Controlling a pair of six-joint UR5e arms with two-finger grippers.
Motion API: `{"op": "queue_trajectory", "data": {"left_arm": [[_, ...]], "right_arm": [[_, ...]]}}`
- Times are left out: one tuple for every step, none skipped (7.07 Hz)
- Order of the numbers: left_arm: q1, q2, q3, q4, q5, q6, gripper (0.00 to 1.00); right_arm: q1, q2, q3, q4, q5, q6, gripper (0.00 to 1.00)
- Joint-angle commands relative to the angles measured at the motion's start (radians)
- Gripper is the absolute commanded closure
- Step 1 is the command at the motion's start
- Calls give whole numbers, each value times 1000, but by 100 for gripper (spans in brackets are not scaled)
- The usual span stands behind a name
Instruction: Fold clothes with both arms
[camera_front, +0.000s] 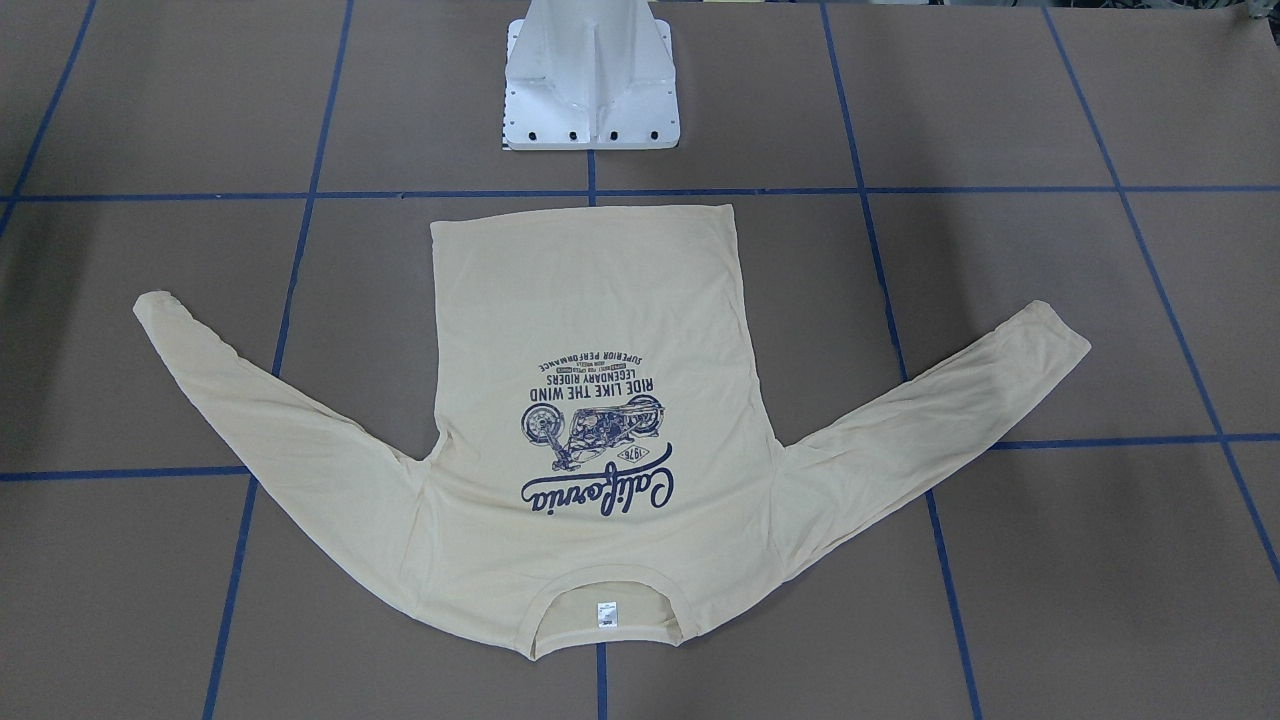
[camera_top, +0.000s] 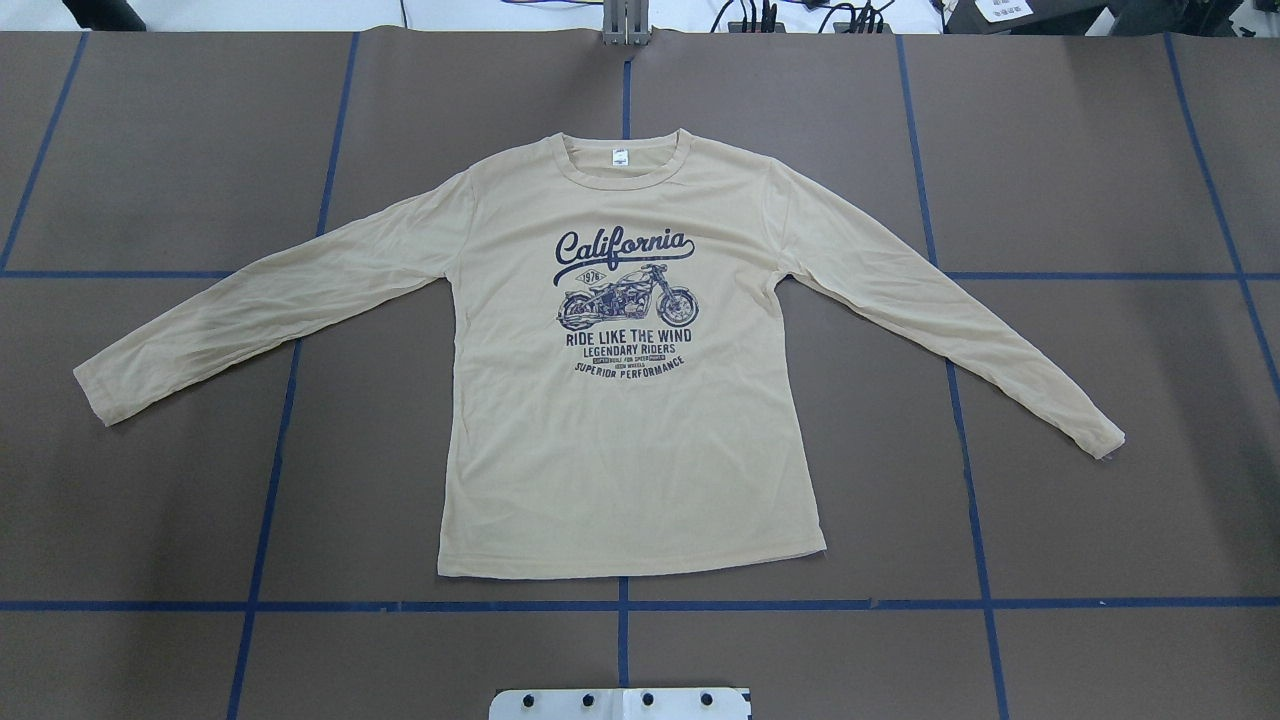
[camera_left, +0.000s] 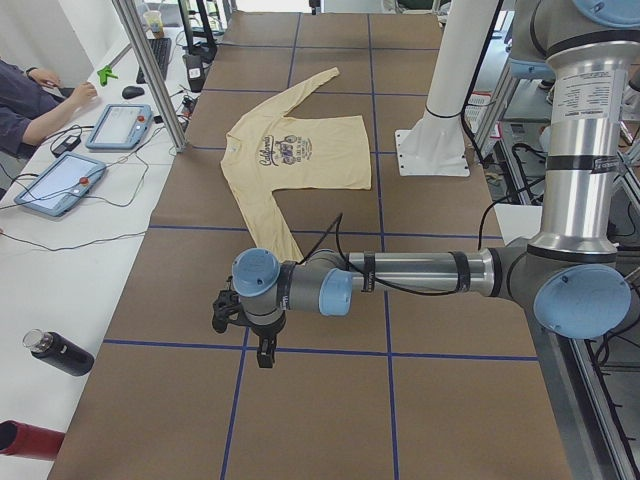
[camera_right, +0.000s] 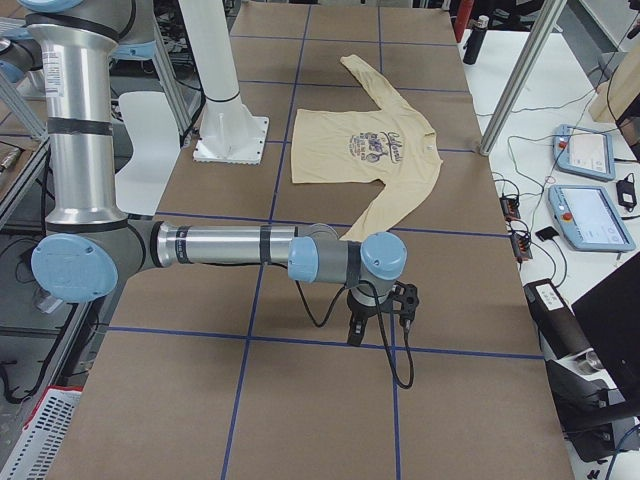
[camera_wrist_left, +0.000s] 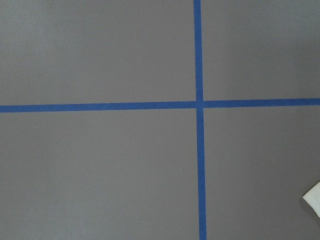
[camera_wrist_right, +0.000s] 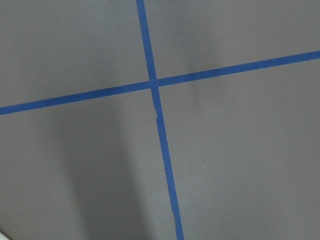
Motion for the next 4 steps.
{"op": "queue_trajectory", "data": {"left_arm": [[-1,2,-4,0,0,0,1],[1,1,-5,0,0,0,1],[1,1,-5,-3,0,0,1],[1,1,-5,-5,-3,0,1]], "right_arm": [[0,0,-1,0,-3,5,0],[0,0,-1,0,-3,7,0],[0,0,-7,1,-2,6,0],[0,9,-7,0,-2,9,0]]}}
